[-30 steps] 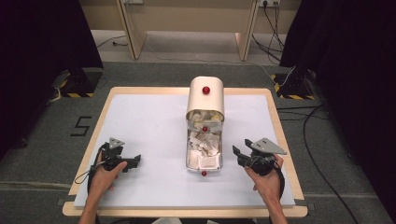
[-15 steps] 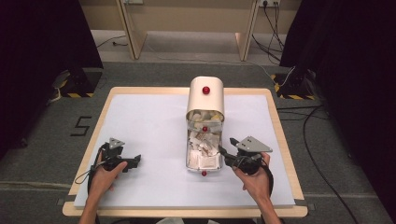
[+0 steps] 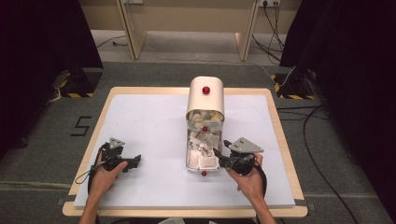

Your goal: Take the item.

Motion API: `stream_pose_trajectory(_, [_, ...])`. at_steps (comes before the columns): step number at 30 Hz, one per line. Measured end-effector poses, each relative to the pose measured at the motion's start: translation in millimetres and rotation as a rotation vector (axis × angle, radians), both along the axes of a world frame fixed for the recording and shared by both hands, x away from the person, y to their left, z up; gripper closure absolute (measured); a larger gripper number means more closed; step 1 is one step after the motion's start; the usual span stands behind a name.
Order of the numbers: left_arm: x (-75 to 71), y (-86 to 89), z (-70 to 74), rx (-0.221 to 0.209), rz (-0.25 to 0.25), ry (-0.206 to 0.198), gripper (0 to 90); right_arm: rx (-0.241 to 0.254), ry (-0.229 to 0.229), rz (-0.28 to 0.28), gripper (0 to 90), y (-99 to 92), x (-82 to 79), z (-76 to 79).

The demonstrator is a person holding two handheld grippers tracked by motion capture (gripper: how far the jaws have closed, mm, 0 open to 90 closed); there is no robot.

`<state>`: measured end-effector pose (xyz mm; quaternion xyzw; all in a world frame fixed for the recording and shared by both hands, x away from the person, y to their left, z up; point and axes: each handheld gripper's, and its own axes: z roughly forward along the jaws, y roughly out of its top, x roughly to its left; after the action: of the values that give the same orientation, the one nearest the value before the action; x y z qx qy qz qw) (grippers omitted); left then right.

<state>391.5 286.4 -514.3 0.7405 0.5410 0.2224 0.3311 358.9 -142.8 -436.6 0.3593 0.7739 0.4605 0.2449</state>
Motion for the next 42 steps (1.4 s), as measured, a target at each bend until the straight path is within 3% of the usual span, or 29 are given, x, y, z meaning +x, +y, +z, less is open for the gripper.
stream_pose_trajectory(18, [0.0,-0.2,0.0,0.002,0.0,0.0,0.0,-0.007,-0.005,0.028,52.4,12.9,3.4,-0.7])
stream_pose_trajectory(32, [0.1,-0.1,0.0,0.002,0.0,0.0,0.0,-0.044,0.039,0.053,65.2,24.0,14.7,-17.3])
stream_pose_trajectory(42, [0.0,-0.1,0.0,0.001,0.0,0.0,0.0,-0.03,0.053,0.061,70.4,30.7,16.5,-18.3])
